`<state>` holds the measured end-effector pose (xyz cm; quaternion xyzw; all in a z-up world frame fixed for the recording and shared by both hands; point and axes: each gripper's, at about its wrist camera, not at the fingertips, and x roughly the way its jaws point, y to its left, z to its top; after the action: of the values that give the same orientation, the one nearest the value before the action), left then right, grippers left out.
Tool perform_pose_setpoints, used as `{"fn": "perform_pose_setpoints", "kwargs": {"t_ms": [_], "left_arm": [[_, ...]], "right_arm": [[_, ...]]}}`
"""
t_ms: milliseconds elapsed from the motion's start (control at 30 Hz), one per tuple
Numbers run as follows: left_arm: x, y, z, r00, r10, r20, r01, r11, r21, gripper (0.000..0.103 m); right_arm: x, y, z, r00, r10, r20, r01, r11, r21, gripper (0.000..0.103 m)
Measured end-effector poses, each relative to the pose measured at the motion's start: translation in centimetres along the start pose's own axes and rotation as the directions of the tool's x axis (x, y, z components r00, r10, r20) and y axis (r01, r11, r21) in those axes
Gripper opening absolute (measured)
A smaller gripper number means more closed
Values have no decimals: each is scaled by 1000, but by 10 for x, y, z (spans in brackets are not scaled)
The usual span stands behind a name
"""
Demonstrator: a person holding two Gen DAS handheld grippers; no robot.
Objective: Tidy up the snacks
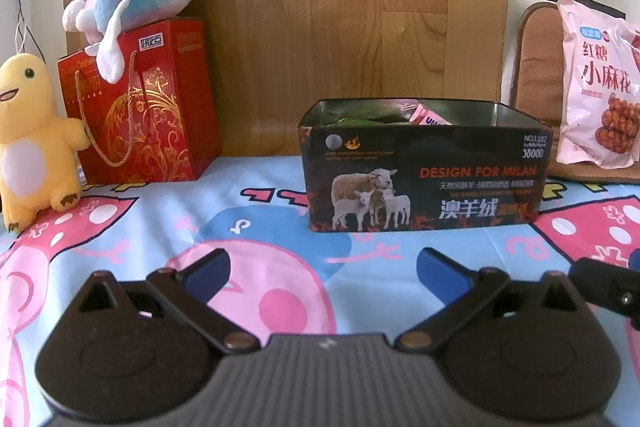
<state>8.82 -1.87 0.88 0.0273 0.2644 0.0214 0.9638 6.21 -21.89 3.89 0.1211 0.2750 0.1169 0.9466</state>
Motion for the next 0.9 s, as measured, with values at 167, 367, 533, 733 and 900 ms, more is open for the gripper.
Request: {"fn": "perform_pose_setpoints", "kwargs": {"t_ms": [167, 367, 533, 733, 900], "left_arm": [[-1, 0, 0, 1000, -18, -1, 18, 1000, -3, 103], [2, 4, 0, 999, -42, -28, 41, 999, -25, 103], [4, 9, 1, 999, -31, -42, 29, 998, -49, 103], [5, 13, 1, 998, -41, -54, 37, 997, -70, 103], [2, 12, 0, 998, -55, -41, 53, 996, -69, 103]], "right_arm": [[0, 0, 0, 1000, 0, 0, 0, 1000, -2, 98], [0, 0, 0, 1000, 1, 0, -1, 1000, -1, 98], [0, 0, 0, 1000, -1, 1, 1, 1000, 1, 98], [0, -1, 0, 1000, -5, 4, 5, 1000, 2, 98], [0, -1, 0, 1000, -5, 5, 5, 1000, 2, 98]]}}
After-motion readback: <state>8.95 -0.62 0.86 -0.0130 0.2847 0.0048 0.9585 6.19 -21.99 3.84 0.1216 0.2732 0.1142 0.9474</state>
